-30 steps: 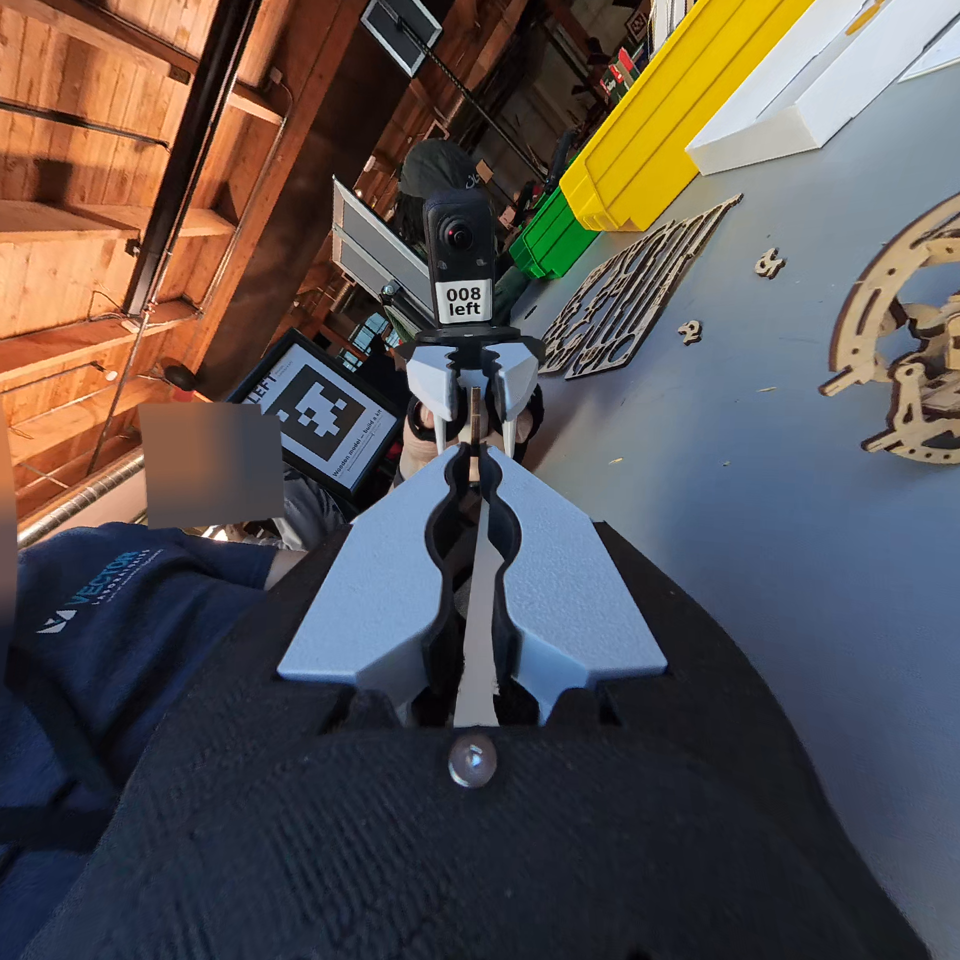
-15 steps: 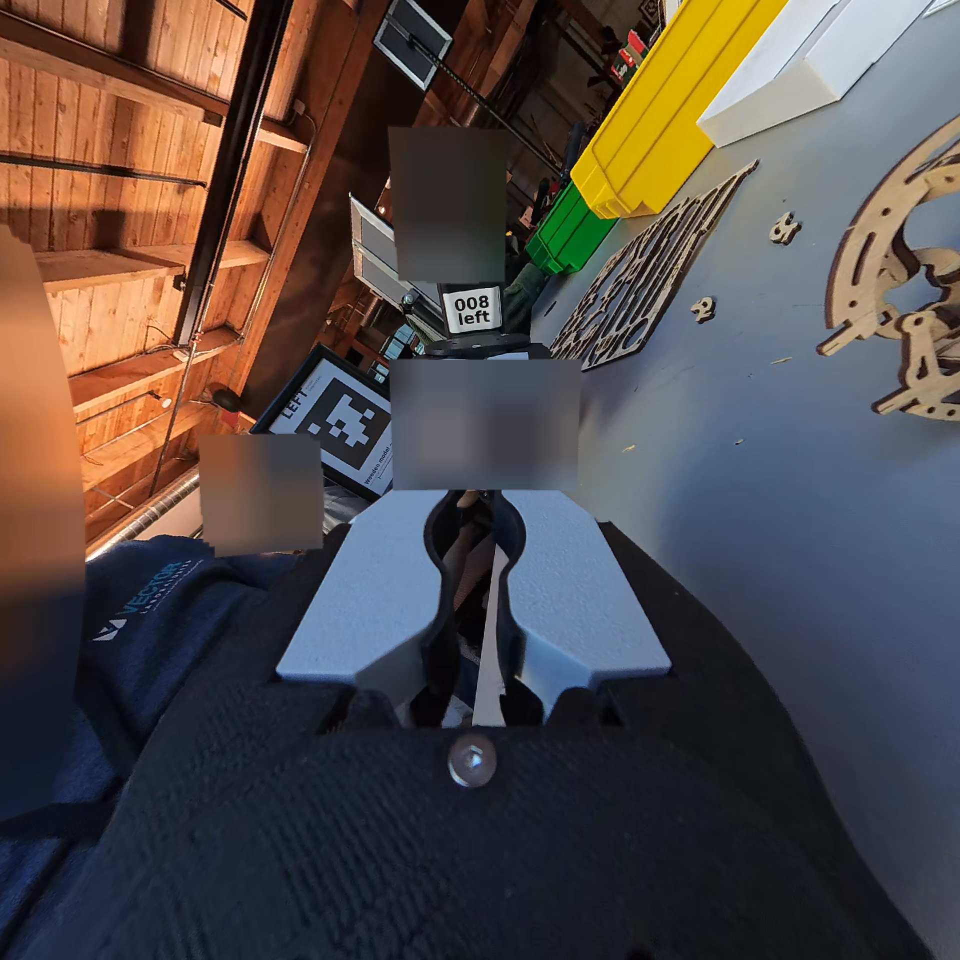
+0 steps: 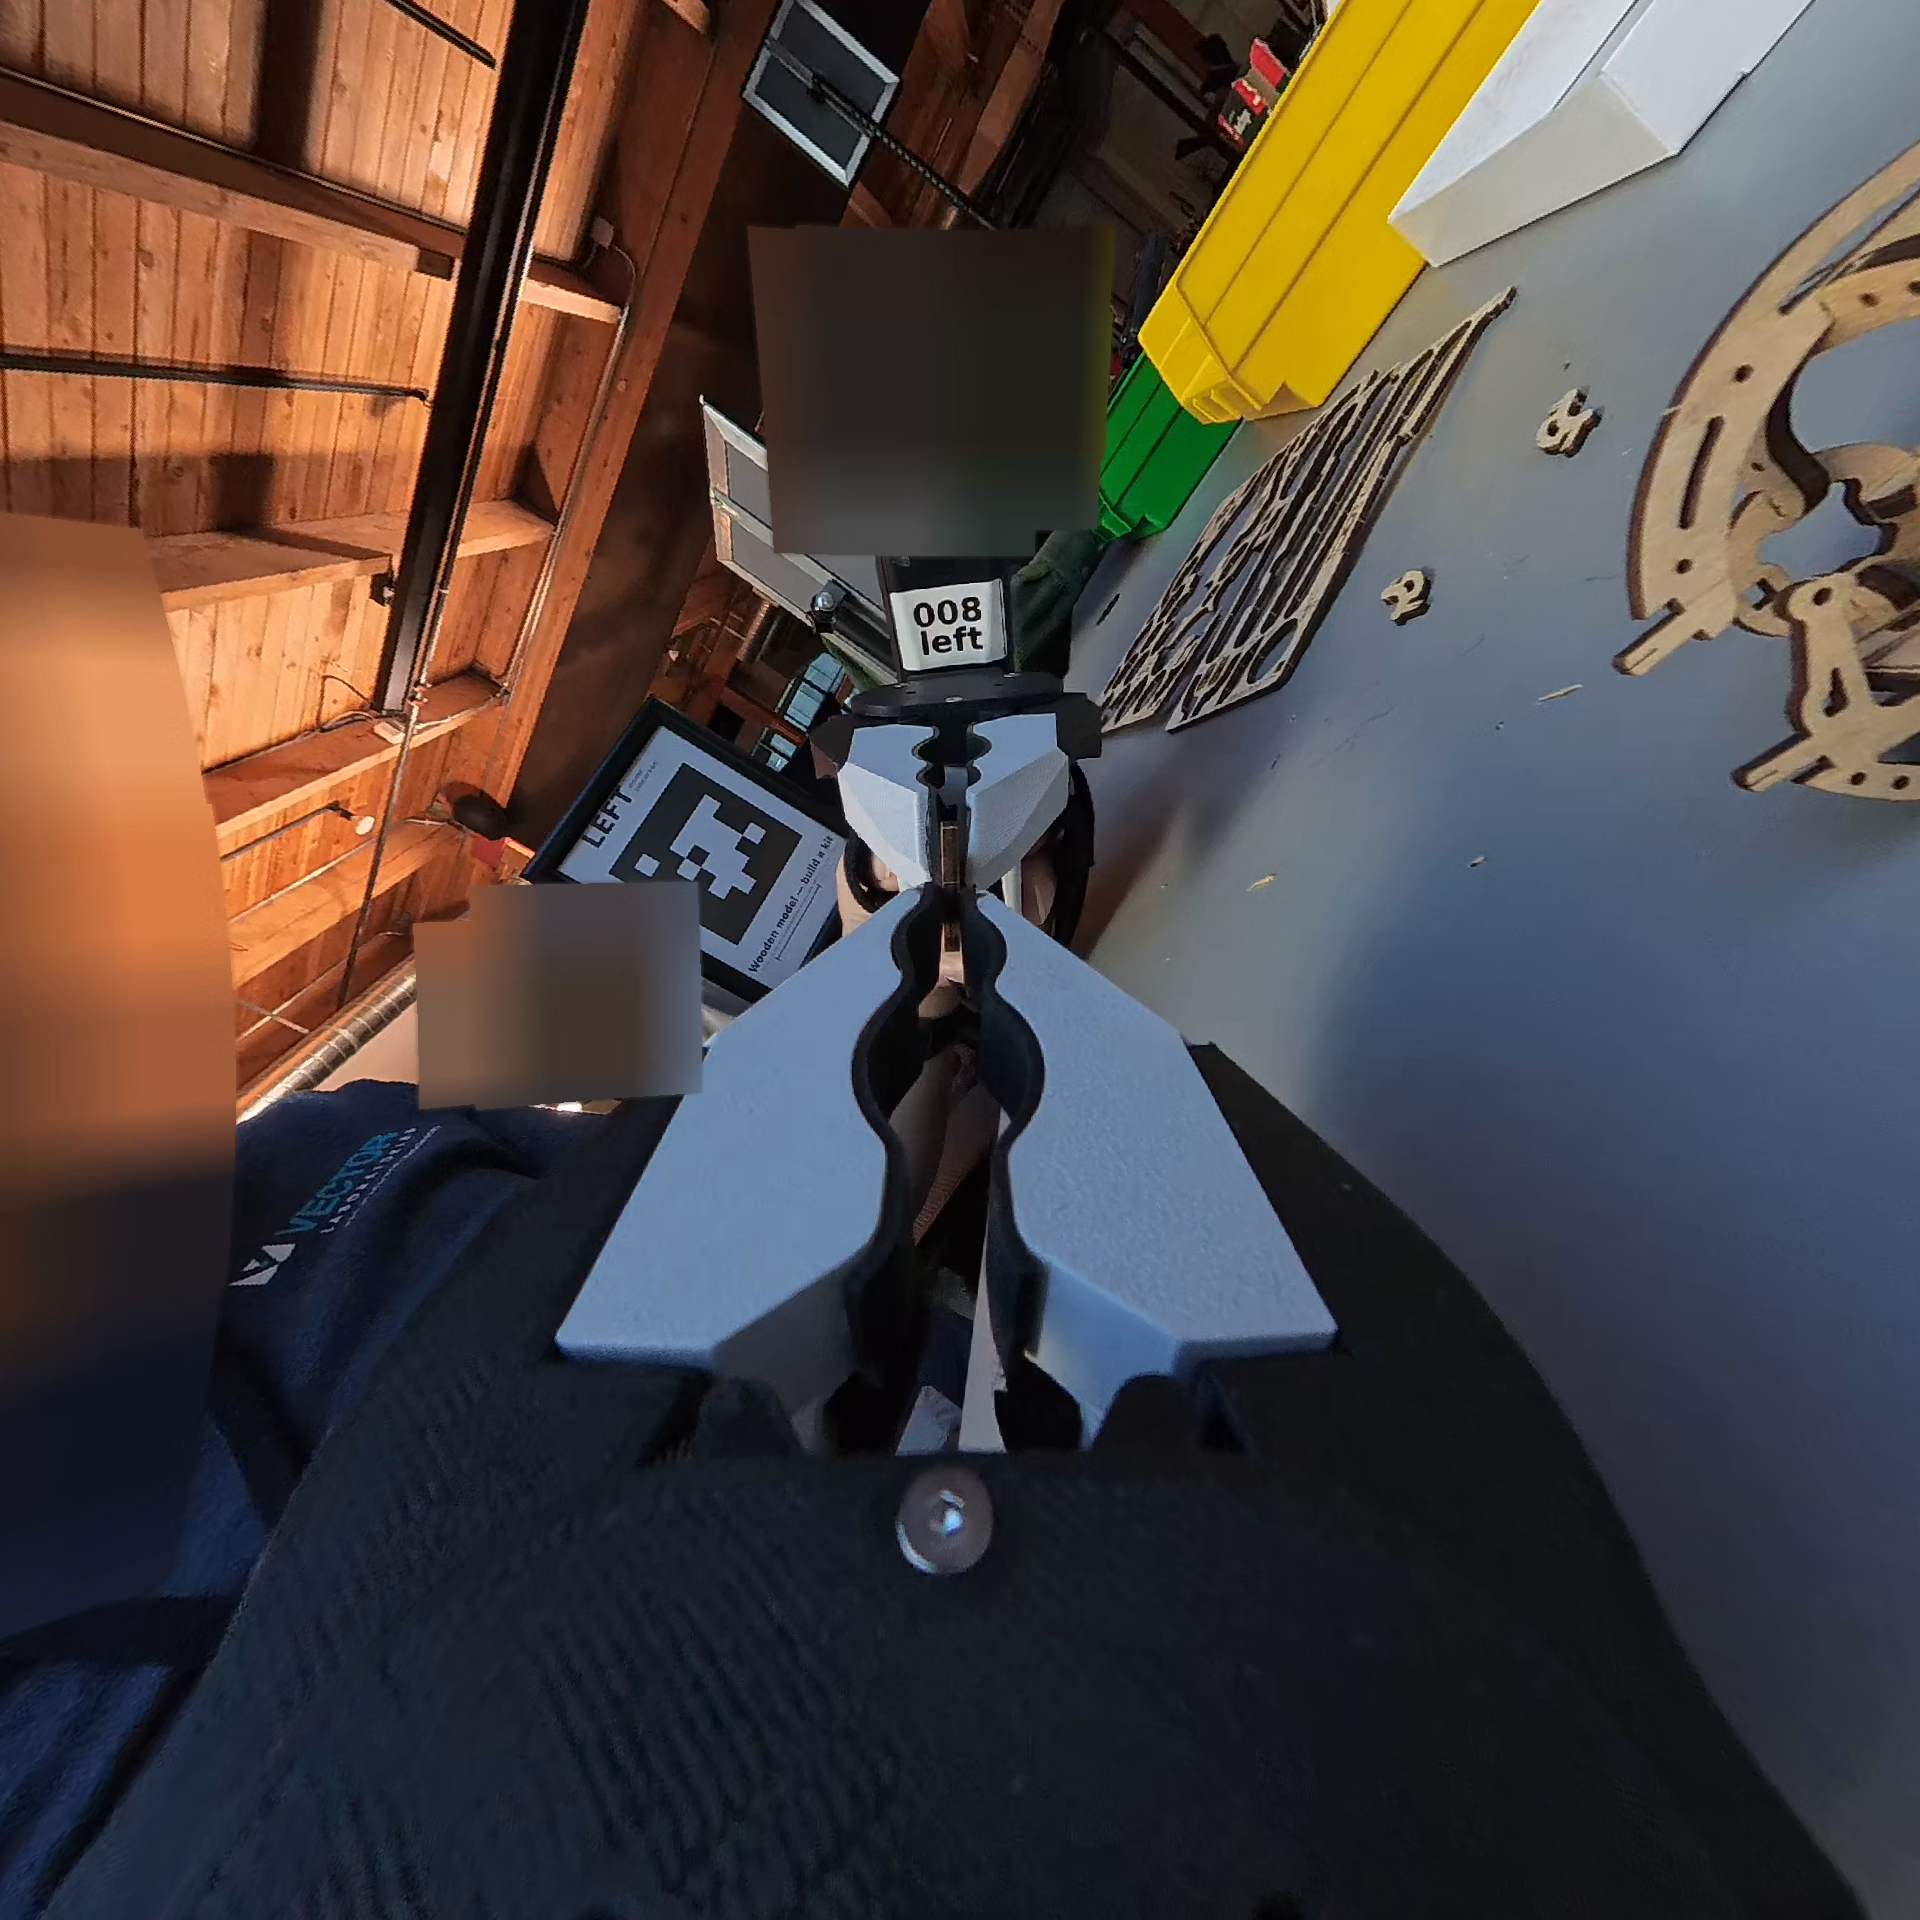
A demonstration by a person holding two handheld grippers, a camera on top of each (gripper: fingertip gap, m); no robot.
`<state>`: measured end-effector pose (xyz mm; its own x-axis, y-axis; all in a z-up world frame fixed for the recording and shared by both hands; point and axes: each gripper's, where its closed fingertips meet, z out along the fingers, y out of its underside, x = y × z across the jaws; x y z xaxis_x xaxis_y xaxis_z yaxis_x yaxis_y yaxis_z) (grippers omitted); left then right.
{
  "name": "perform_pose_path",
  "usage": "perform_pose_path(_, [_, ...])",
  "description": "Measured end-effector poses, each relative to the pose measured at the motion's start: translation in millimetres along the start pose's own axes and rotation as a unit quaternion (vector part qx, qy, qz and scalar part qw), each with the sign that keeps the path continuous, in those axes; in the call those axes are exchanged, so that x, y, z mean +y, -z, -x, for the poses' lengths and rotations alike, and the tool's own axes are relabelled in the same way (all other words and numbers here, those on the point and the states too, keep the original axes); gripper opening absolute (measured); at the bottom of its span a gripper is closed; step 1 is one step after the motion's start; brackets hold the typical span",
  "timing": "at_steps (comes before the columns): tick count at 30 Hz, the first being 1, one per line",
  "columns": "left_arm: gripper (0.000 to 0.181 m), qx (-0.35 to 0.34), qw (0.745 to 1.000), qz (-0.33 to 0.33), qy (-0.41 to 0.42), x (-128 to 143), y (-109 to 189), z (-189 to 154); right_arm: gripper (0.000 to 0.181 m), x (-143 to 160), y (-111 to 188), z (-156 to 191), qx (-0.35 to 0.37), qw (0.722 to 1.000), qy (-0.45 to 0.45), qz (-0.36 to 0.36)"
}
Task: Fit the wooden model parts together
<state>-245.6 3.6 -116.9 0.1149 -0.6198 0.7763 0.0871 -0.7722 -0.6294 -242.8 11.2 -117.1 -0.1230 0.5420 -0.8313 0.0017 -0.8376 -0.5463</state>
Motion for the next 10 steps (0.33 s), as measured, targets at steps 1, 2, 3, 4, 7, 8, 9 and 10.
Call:
perform_pose_path(1, [0.001,-0.001,1.0,0.001,-0.005,0.1,-0.1,-2.8,0.0,0.3,0.0,2.8,-0.011,1.0,-0.004,0.0])
perform_pose_path(2, [0.001,-0.002,1.0,0.002,-0.009,0.0,-0.2,-6.1,0.0,0.6,0.1,5.9,-0.023,1.0,-0.009,0.0])
perform_pose_path(3, [0.001,-0.002,1.0,0.004,-0.013,-0.2,-0.3,-9.4,0.0,0.7,0.1,9.0,-0.035,0.999,-0.014,0.0])
perform_pose_path(4, [0.001,-0.003,1.0,0.006,-0.017,-0.7,-0.4,-12.7,0.001,0.6,0.1,12.1,-0.047,0.999,-0.018,-0.001])
perform_pose_path(7, [0.001,-0.003,1.0,0.007,-0.023,-2.4,-0.1,-23.2,0.0,0.7,-0.2,22.7,-0.08,0.996,-0.024,-0.001])
perform_pose_path(8, [0.001,-0.003,1.0,0.006,-0.022,-2.8,-0.1,-28.0,0.001,1.0,-0.2,27.7,-0.092,0.995,-0.021,-0.002])
perform_pose_path(9, [0.002,-0.001,1.0,0.003,-0.019,-3.3,-0.1,-34.8,0.001,1.4,-0.1,34.9,-0.109,0.994,-0.02,-0.003])
perform_pose_path(10, [0.001,0.003,1.0,-0.002,-0.019,-4.1,-0.3,-43.8,0.001,0.5,-0.2,44.0,-0.129,0.991,-0.025,-0.011])
